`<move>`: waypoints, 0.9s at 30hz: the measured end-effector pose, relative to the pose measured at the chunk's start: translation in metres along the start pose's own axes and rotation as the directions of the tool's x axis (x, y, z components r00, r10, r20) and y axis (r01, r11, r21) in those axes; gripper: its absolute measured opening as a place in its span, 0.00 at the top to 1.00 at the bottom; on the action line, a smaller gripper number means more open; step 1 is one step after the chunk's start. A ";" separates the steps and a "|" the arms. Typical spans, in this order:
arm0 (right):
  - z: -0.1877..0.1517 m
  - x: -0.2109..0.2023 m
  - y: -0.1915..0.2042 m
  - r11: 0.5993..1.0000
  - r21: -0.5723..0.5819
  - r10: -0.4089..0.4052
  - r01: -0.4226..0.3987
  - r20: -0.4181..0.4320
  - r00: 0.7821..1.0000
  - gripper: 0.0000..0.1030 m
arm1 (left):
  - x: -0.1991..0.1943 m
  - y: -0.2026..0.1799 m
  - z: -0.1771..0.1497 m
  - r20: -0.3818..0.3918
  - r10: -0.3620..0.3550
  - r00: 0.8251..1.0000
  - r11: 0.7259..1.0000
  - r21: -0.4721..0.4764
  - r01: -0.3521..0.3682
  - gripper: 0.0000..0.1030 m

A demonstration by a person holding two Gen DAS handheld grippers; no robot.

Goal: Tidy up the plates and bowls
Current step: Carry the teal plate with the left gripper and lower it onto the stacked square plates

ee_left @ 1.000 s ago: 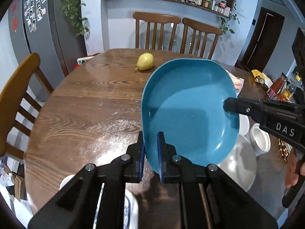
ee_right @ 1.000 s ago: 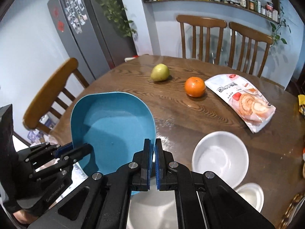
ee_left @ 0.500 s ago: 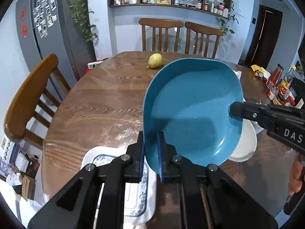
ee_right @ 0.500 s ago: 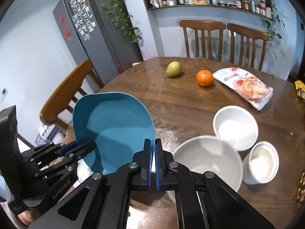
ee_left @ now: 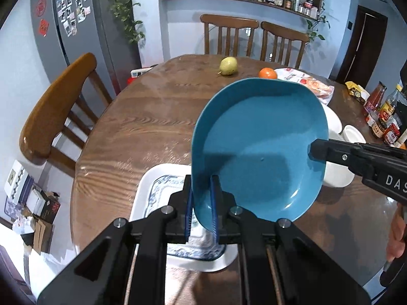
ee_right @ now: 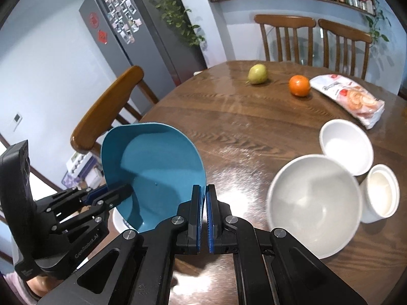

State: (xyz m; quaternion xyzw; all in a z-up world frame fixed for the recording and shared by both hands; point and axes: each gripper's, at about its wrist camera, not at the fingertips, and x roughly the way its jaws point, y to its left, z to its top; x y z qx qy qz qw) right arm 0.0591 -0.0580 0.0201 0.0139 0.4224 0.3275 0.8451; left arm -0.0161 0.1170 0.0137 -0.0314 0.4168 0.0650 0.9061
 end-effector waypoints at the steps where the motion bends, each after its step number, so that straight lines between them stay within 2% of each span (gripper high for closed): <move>1: -0.001 0.003 0.002 1.000 0.002 0.006 -0.006 -0.008 1.000 0.95 | 0.001 0.004 -0.002 -0.010 0.006 1.000 1.000 -0.004 -0.006 0.90; 16: -0.016 0.059 0.031 0.996 0.037 0.084 -0.079 -0.145 0.986 0.95 | 0.020 0.049 -0.027 -0.134 0.055 0.989 0.996 -0.065 -0.064 0.90; 22: -0.022 0.076 0.035 0.995 0.055 0.096 -0.087 -0.197 0.976 0.95 | 0.033 0.060 -0.036 -0.200 0.045 0.979 0.995 -0.082 -0.062 0.89; 27: -0.024 0.085 0.033 0.995 0.066 0.081 -0.068 -0.221 0.972 0.95 | 0.037 0.060 -0.035 -0.212 0.048 0.976 0.996 -0.067 -0.064 0.88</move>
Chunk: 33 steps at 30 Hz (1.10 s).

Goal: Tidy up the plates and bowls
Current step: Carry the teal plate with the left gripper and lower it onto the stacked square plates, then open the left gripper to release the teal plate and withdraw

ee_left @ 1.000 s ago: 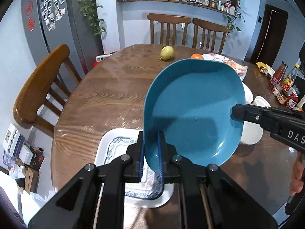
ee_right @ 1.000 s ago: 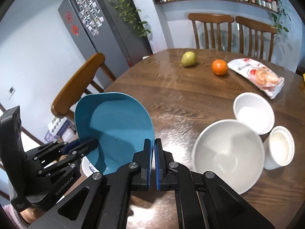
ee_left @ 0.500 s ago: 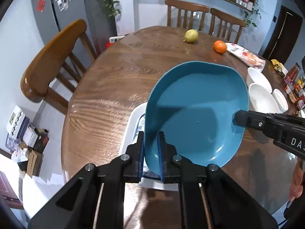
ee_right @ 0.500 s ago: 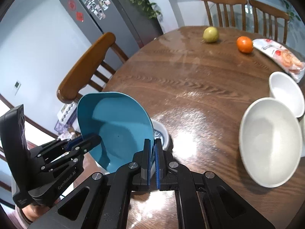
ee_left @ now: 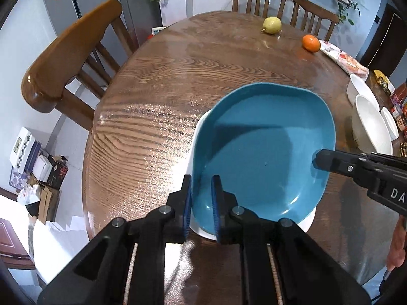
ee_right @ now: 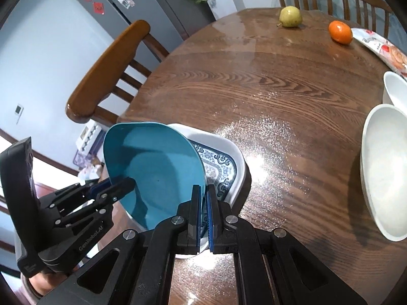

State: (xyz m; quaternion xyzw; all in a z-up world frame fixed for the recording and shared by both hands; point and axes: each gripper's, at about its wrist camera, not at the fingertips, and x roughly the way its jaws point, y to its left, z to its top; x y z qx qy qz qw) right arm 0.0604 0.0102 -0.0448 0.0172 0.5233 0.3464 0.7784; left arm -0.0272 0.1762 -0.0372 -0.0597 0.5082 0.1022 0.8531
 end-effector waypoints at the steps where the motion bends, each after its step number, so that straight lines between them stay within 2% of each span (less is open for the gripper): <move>1: 0.000 0.002 0.000 1.000 0.003 -0.007 0.007 -0.005 1.000 0.95 | 0.003 0.000 0.001 -0.011 -0.004 1.000 1.000 0.001 0.004 0.88; 11: 0.001 0.021 0.002 0.995 -0.020 -0.099 0.098 -0.051 0.994 0.93 | 0.018 0.000 0.004 -0.047 0.003 0.999 1.000 0.025 -0.001 0.86; 19: 0.002 0.025 0.007 0.987 -0.064 -0.150 0.147 -0.046 0.988 0.92 | 0.020 -0.002 0.004 -0.053 0.004 0.999 0.999 0.038 -0.002 0.86; 29: 0.000 0.022 0.006 0.988 -0.056 -0.149 0.147 -0.040 0.988 0.92 | 0.021 -0.003 0.002 -0.054 0.002 0.999 1.000 0.026 0.000 0.84; 32: -0.001 0.019 0.005 0.989 -0.050 -0.141 0.140 -0.035 0.989 0.92 | 0.019 -0.005 0.002 -0.051 -0.005 0.999 1.000 0.022 0.007 0.77; 33: -0.001 0.018 0.005 0.989 -0.048 -0.142 0.141 -0.033 0.989 0.92 | 0.018 -0.006 0.002 -0.047 -0.007 0.999 1.000 0.023 0.008 0.71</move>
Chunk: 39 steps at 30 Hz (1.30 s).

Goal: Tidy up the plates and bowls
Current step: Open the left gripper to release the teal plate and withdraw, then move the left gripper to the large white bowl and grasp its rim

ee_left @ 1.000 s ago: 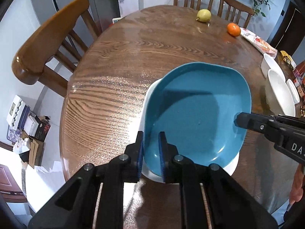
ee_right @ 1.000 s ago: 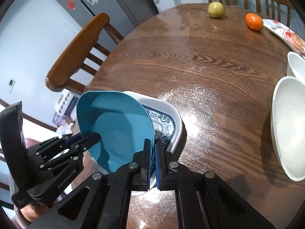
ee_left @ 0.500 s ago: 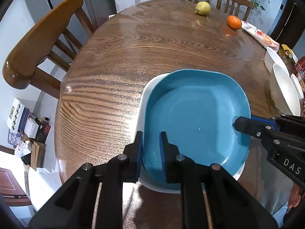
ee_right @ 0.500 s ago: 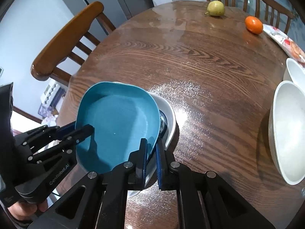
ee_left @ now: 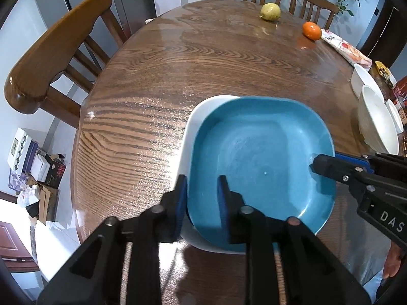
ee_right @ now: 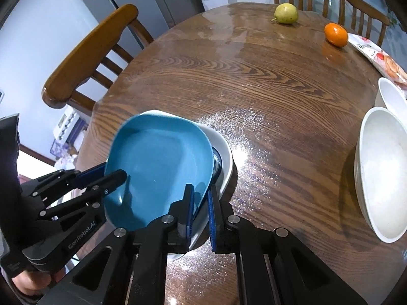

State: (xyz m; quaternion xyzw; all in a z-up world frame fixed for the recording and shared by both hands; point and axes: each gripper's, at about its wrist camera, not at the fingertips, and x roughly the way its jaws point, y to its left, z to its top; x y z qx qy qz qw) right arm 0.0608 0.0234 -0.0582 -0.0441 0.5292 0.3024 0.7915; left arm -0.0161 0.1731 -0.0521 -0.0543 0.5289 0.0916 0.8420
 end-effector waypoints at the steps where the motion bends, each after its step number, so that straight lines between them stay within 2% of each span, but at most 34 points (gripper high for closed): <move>1: 0.000 -0.001 0.000 1.000 0.000 -0.002 0.002 0.003 1.000 0.90 | -0.002 -0.002 0.000 0.009 -0.003 1.000 1.000 0.003 0.003 0.65; 4: -0.001 -0.007 -0.003 1.000 0.000 -0.012 0.012 0.024 1.000 0.89 | -0.009 -0.005 0.001 0.035 0.002 0.999 1.000 0.009 -0.002 0.51; 14: -0.013 -0.029 -0.024 0.999 0.051 -0.011 0.007 0.078 0.997 0.87 | -0.023 -0.012 0.005 0.078 -0.001 0.997 1.000 0.004 0.001 0.25; 15: -0.014 -0.032 -0.026 0.998 0.058 -0.013 0.008 0.085 0.996 0.85 | -0.025 -0.015 0.005 0.081 -0.004 0.997 1.000 0.006 0.003 0.23; 17: -0.017 -0.038 -0.032 0.997 0.075 -0.019 0.012 0.101 0.995 0.74 | -0.027 -0.021 0.006 0.087 -0.006 0.996 1.000 0.014 0.005 0.21; 19: -0.020 -0.046 -0.040 0.995 0.099 -0.025 0.012 0.127 0.992 0.54 | -0.028 -0.026 0.006 0.090 0.000 0.996 1.000 0.027 -0.002 0.11; 21: -0.024 -0.056 -0.048 0.992 0.125 -0.038 0.018 0.164 0.986 0.51 | -0.030 -0.032 0.006 0.095 0.011 0.995 0.999 0.038 -0.014 0.02; 28: -0.037 -0.083 -0.081 0.974 0.227 -0.069 0.009 0.257 0.964 0.51 | -0.036 -0.051 0.007 0.110 0.007 0.994 0.997 0.071 -0.015 0.01; 34: -0.047 -0.096 -0.109 0.949 0.314 -0.118 0.028 0.271 0.955 0.51 | -0.039 -0.068 0.008 0.117 -0.015 0.993 0.995 0.100 0.003 0.01; 39: -0.059 -0.108 -0.129 0.928 0.371 -0.153 0.039 0.283 0.947 0.51 | -0.040 -0.085 0.011 0.122 -0.062 0.991 0.991 0.124 0.047 0.01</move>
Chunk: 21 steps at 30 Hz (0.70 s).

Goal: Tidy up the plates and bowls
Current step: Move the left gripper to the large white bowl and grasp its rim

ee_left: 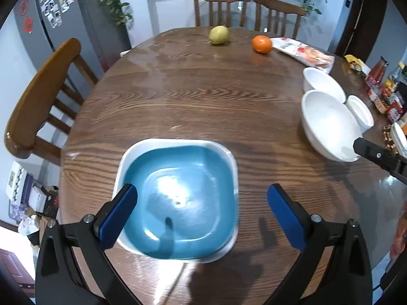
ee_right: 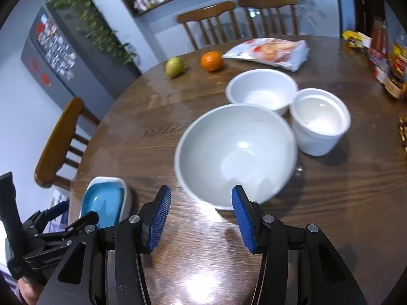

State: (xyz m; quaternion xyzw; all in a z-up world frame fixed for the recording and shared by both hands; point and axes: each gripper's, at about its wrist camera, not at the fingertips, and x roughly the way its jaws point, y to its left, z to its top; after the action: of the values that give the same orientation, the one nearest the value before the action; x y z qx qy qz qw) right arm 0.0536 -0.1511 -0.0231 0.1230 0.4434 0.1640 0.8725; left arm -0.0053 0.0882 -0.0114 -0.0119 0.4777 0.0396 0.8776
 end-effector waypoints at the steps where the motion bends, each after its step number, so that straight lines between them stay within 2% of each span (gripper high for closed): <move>1: 0.000 -0.003 -0.006 1.000 0.013 -0.007 0.007 0.006 1.000 0.51 | 0.000 -0.004 0.002 0.005 -0.012 1.000 1.000 0.003 0.012 0.01; 7: 0.002 -0.008 -0.039 0.994 0.086 -0.068 0.066 0.014 0.998 0.51 | 0.008 -0.028 0.018 0.004 -0.106 0.994 0.994 0.005 0.106 0.01; 12: 0.004 0.001 -0.064 0.982 0.143 -0.124 0.124 -0.012 0.992 0.51 | 0.027 -0.056 0.040 -0.002 -0.152 0.988 0.988 0.002 0.152 0.01; 17: 0.007 0.016 -0.074 0.979 0.165 -0.111 0.118 -0.049 0.993 0.51 | 0.057 -0.089 0.056 -0.045 -0.174 0.984 0.984 0.028 0.175 0.03; 21: 0.011 0.031 -0.070 0.985 0.144 -0.088 0.099 -0.082 0.993 0.51 | 0.077 -0.102 0.060 -0.107 -0.178 0.978 0.981 0.053 0.185 0.34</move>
State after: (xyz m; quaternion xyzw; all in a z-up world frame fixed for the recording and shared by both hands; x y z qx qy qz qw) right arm 0.0918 -0.2035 -0.0650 0.1603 0.4920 0.0939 0.8505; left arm 0.0951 -0.0057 -0.0454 -0.0298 0.5198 -0.0564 0.8519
